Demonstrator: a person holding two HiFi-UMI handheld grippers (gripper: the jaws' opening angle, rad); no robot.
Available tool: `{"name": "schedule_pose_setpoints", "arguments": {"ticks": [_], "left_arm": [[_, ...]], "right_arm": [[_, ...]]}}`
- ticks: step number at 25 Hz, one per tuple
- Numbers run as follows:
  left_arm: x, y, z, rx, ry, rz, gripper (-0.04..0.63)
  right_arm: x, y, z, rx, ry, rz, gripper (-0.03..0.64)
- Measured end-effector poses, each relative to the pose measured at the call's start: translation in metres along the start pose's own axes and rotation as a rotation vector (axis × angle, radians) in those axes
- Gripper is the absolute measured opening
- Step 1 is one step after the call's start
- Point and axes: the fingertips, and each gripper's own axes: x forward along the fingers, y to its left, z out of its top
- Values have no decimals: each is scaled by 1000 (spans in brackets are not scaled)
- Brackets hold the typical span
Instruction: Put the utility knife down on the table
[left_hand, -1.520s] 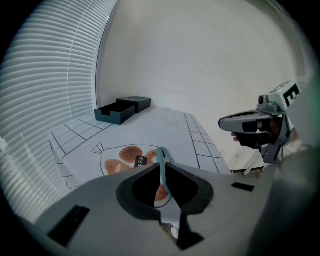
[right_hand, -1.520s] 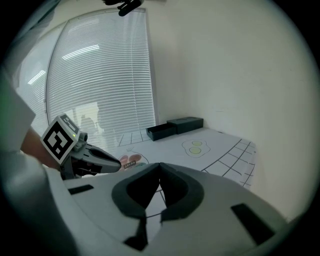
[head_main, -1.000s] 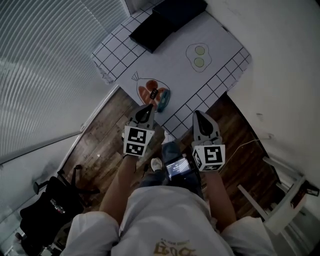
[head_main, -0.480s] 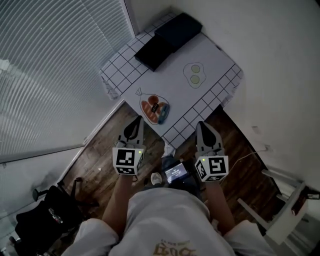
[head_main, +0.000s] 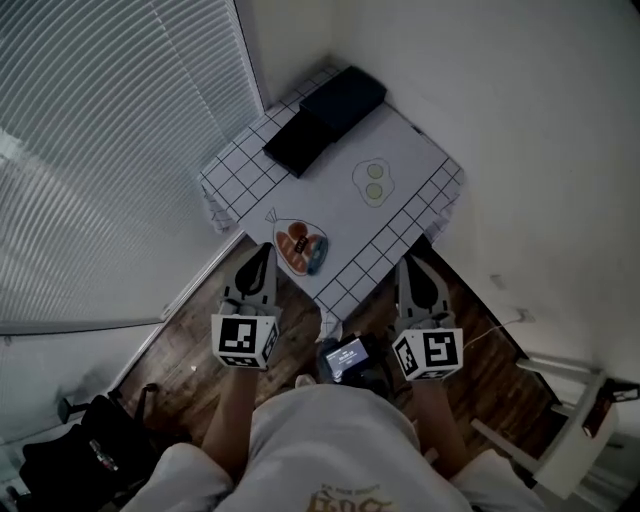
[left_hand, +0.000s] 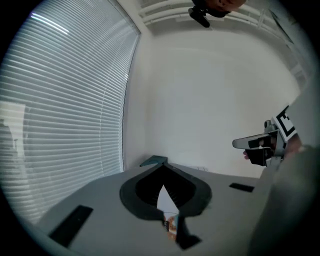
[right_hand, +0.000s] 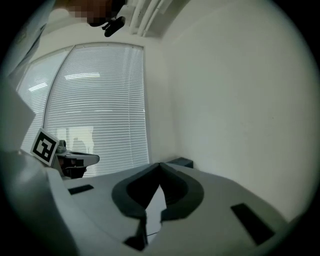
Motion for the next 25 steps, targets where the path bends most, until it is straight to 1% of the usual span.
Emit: {"name": "schedule_pose_setpoints", "arguments": {"ticks": [5,8,13,18,25], "left_arm": [[-18,4,38,12,-81,16,8],[-27,6,50,31,-110,20,8],[-32,6,50,29,-115,19,8],[-34,1,52,47,-109,9,8],[-36,1,53,34,-118,12,8]], "right_arm": [[-5,1,24,-23,-50,-12,8],[-7,7,37,-42,-60,-11,8],[-8,15,42,-50,-73,1,8],[-10,18,46,-35,-81,5,8],[-9,16,41,-37,-76,3,8]]}}
